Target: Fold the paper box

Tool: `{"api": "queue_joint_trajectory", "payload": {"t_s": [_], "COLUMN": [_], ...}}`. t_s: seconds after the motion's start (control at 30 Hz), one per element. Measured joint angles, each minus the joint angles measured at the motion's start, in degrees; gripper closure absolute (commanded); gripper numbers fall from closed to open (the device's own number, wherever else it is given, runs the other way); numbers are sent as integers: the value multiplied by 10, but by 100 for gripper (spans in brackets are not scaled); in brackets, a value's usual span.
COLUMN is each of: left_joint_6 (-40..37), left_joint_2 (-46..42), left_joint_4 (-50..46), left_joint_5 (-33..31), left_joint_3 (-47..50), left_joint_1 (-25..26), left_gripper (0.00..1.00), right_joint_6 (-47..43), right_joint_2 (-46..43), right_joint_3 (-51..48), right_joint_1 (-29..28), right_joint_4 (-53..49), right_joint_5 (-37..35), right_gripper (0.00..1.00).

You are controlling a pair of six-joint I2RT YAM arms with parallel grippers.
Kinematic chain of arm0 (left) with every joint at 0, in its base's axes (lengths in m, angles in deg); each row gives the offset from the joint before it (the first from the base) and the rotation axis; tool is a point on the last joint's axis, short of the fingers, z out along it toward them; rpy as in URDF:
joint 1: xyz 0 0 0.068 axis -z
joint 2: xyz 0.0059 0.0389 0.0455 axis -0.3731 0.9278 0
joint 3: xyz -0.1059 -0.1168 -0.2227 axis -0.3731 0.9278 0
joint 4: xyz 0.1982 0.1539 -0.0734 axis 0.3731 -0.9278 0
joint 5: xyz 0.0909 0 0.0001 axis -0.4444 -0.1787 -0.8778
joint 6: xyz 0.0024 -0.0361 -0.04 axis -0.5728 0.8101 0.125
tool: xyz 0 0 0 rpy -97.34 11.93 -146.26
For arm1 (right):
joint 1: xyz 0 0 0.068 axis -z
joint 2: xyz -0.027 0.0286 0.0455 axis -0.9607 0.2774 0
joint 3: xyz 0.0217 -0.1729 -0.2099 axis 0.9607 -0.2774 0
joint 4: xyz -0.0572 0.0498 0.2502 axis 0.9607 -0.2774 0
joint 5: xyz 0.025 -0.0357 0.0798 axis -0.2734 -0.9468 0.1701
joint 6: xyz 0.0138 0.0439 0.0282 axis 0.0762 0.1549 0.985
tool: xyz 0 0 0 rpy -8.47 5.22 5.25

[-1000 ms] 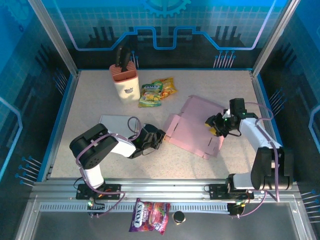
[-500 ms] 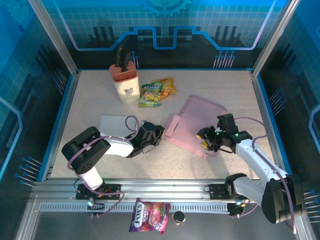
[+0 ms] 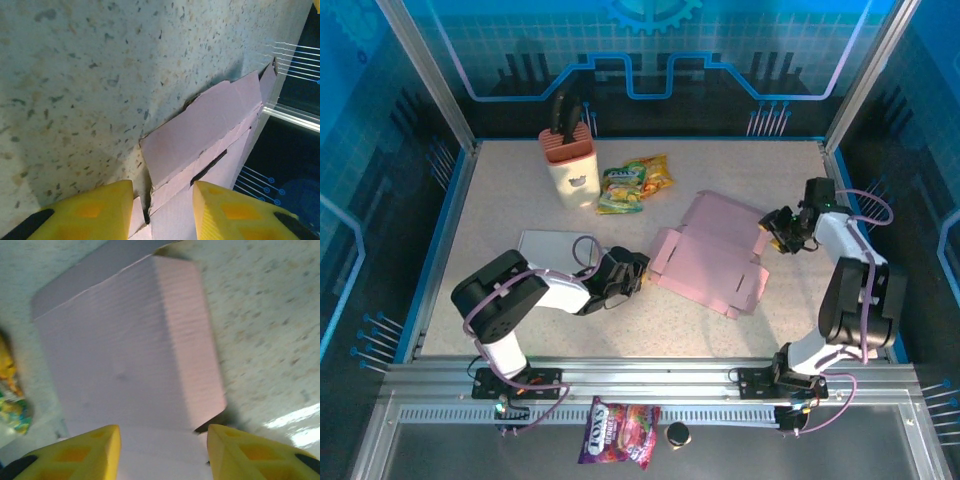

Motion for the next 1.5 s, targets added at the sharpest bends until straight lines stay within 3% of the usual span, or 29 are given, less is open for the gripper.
{"api": "queue_joint_trajectory", "payload": {"t_s": [0.23,0.67,1.1,1.5], "left_joint_6": [2,2,-24,-68], "left_joint_2": [18,50,67,44], "left_joint_4": [33,98,105,91], "left_joint_5": [0,-1,9,8], "left_joint_3": [-4,-6,-6,-16], "left_joint_1": [0,0,-21,-23], "left_gripper": [63,64,99,100], "right_joint_6": [-45,-58,-66,-65], "right_joint_2": [109,146,148,146], "right_joint_3": [37,49,50,68], "right_joint_1": [1,-7,-8,-12], "right_joint_4": [-5,-5,-10,-23], "right_joint_5": [23,61,64,63], "right_gripper": [52,59,60,57]}}
